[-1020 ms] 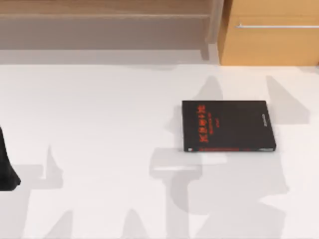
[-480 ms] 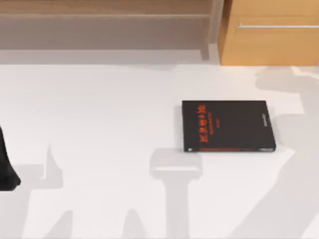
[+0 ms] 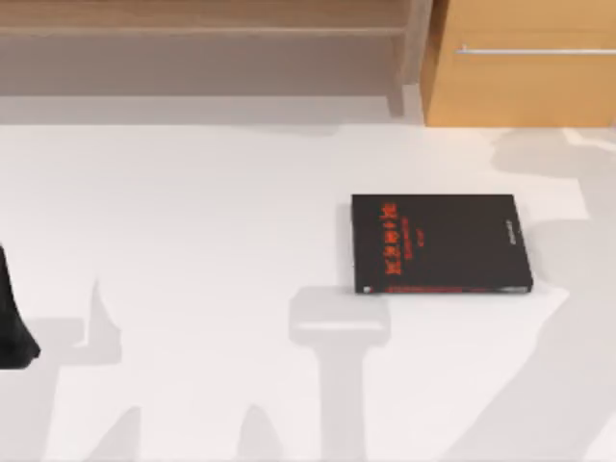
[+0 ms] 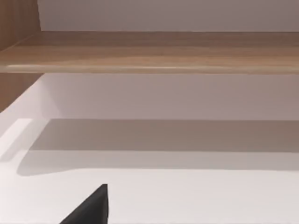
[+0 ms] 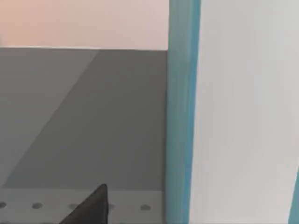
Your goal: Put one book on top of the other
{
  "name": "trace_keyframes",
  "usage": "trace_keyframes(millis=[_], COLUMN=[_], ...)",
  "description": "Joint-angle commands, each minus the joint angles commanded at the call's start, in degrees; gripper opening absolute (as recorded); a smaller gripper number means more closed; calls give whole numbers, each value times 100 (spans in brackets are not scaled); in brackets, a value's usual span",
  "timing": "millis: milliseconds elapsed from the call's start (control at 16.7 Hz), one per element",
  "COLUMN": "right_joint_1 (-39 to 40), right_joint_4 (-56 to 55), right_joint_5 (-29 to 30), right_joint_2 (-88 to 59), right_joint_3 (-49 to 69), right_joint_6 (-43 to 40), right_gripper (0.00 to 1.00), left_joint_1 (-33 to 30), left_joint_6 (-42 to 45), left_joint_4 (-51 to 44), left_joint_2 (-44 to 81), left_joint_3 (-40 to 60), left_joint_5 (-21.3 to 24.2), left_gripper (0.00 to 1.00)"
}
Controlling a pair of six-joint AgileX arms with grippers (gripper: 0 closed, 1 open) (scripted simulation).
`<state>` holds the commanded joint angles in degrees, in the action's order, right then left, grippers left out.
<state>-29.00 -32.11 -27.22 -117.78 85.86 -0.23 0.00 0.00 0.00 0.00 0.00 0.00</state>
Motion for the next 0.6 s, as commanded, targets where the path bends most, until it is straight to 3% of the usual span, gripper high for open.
trace_keyframes(millis=[600], right_joint_1=[201], right_joint_4=[177], right_joint_5=[205], right_joint_2=[-557], right_joint_3=[727], right_joint_6=[-5], right_gripper=[100], left_joint_1=[0], left_joint_6=[0], left_joint_4=[0], left_joint_2=[0], left_joint_3=[0], left_joint_5=[0], left_gripper=[100])
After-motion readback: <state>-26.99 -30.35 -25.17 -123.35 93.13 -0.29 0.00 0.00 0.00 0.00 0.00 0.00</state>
